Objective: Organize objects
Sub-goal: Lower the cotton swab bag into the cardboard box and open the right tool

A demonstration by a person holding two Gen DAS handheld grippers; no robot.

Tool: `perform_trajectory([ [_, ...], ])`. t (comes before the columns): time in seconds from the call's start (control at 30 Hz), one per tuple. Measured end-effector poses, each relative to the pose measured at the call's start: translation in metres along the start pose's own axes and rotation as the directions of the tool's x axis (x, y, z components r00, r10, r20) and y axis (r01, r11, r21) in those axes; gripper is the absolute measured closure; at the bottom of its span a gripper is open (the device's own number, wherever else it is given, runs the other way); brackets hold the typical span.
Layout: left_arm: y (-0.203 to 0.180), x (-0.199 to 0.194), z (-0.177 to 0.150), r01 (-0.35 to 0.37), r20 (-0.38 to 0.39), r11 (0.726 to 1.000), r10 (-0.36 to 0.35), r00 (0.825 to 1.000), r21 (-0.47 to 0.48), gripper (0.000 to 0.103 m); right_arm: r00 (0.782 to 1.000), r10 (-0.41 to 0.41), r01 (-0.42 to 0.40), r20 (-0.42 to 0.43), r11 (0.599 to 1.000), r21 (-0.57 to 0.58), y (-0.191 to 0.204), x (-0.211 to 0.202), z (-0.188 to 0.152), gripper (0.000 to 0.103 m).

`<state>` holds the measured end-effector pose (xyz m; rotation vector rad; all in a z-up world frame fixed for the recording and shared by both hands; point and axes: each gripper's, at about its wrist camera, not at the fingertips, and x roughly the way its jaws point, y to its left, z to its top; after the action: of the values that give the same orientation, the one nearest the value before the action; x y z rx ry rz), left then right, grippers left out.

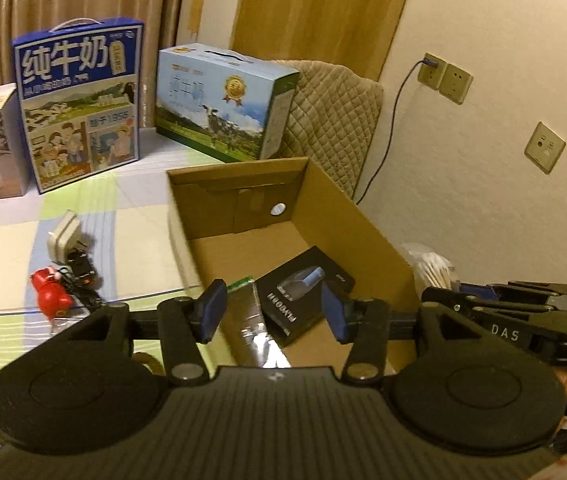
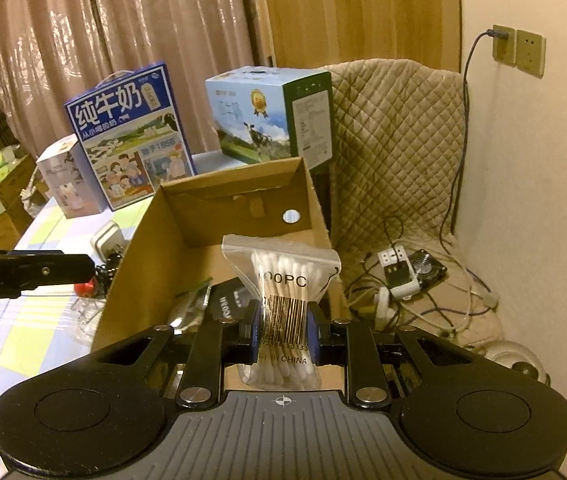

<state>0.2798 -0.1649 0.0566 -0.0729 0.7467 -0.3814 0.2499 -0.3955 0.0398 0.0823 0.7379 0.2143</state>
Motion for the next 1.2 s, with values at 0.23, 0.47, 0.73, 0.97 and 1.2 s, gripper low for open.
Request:
perform_trajectory([
  [0.23, 0.018, -0.019, -0.010, -0.034, 0.005, 0.999, 0.034, 0.999, -0.003, 0.040, 0.997, 0.071, -0.073, 0.030, 0.995, 0.063, 0.006, 0.003, 0.005, 0.041],
  [0.47, 0.046, -0.046, -0.020, -0.089, 0.015, 0.996, 0.089, 0.996, -0.014, 0.027, 0.997, 0.055, -0.059, 0.055, 0.996, 0.074, 0.015, -0.014, 0.008, 0.038],
  [0.73, 0.093, -0.097, -0.033, -0.192, 0.058, 0.980, 0.194, 0.979, -0.041, 0.017, 0.991, 0.093, -0.097, 0.097, 0.994, 0.043, 0.055, -0.039, 0.008, 0.038],
  [0.97, 0.126, -0.130, -0.048, -0.273, 0.072, 0.960, 0.278, 0.958, -0.067, 0.009, 0.974, 0.173, -0.169, 0.144, 0.985, -0.041, 0.112, -0.053, 0.001, 0.038],
  [1.2, 0.154, -0.136, -0.066, -0.317, 0.063, 0.946, 0.321, 0.945, -0.076, 0.003, 0.968, 0.203, -0.189, 0.149, 0.976, -0.106, 0.156, -0.043, -0.014, 0.038],
])
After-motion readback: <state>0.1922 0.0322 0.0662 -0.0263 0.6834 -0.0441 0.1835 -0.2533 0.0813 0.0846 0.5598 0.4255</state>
